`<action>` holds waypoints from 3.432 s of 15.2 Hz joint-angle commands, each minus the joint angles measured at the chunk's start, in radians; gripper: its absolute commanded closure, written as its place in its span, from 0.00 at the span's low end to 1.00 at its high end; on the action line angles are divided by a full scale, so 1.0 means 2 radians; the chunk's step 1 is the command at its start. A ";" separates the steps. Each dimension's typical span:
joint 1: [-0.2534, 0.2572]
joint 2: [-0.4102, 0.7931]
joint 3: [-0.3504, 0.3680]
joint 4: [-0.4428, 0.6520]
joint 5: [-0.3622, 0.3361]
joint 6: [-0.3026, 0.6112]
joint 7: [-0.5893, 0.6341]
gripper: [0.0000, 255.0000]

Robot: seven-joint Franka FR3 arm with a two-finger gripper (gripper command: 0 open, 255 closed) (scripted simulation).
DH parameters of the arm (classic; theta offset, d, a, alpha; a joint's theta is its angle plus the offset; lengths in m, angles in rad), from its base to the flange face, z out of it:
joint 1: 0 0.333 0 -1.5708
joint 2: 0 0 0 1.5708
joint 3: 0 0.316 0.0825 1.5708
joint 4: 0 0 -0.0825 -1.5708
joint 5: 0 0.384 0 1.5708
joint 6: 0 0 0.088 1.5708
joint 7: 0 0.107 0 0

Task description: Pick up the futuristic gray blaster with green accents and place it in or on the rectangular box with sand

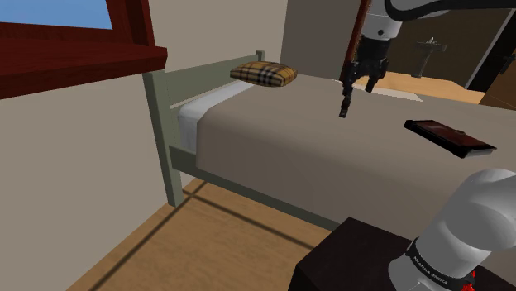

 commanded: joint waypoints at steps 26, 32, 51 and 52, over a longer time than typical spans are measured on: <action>-0.129 0.379 -0.113 0.276 0.041 0.117 0.163 0.00; -0.131 0.388 -0.114 0.247 0.043 0.155 0.162 0.00; -0.131 0.388 -0.114 0.250 0.043 0.152 0.161 1.00; -0.131 0.387 -0.114 0.256 0.043 0.145 0.161 1.00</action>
